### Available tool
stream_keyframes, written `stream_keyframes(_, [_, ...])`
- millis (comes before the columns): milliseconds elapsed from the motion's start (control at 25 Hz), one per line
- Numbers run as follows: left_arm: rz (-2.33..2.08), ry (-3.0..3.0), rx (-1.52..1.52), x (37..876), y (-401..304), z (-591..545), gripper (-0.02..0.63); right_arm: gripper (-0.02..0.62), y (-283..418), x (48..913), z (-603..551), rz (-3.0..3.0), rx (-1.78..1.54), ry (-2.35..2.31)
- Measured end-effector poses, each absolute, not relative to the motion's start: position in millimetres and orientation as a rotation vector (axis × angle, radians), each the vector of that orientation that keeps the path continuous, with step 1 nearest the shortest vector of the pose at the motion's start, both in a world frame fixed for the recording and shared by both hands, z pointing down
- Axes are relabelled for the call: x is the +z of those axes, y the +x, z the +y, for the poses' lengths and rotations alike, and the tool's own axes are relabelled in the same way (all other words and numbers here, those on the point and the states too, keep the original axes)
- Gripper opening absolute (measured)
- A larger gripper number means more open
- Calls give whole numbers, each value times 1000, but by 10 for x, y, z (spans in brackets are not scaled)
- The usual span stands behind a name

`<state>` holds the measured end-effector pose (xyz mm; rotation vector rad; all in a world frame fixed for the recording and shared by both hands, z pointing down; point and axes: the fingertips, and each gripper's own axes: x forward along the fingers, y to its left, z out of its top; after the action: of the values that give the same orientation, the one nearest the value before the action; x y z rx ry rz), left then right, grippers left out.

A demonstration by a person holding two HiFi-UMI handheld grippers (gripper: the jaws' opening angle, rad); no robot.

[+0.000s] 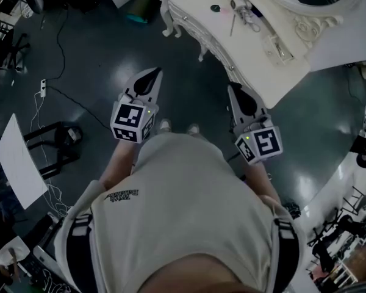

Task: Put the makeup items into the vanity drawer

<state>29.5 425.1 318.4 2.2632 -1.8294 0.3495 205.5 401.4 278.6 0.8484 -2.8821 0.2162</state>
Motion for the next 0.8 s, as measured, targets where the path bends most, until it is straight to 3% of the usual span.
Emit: stream_keyframes(800, [-1867,2261,358,3194,720,3987,14,3,2363,2852,3579,-2939,169,795])
